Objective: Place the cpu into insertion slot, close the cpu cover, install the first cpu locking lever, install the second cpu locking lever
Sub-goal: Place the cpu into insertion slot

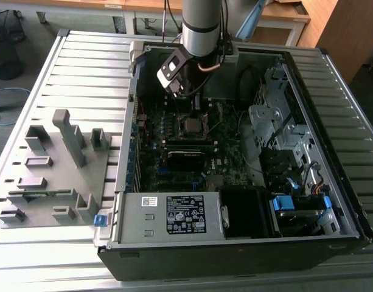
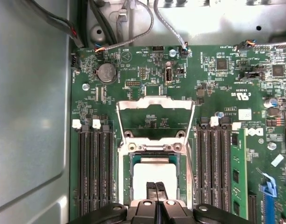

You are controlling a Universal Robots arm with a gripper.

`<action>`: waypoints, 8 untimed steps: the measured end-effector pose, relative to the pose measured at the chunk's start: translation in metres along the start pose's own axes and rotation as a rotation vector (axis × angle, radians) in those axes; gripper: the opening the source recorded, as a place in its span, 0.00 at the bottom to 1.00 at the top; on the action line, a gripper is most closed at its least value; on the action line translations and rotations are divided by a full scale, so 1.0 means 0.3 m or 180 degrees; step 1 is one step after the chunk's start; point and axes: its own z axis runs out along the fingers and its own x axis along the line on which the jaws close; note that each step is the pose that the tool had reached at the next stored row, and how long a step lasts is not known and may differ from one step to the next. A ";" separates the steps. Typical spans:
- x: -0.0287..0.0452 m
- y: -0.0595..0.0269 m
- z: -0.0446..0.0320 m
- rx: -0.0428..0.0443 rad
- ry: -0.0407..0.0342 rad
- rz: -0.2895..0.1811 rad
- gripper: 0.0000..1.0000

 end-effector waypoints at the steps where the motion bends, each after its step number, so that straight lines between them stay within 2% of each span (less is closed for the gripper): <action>1: 0.000 0.000 -0.005 0.0000 0.0000 0.0000 0.10; 8: 0.001 0.001 -0.028 0.0000 0.0000 0.0000 0.10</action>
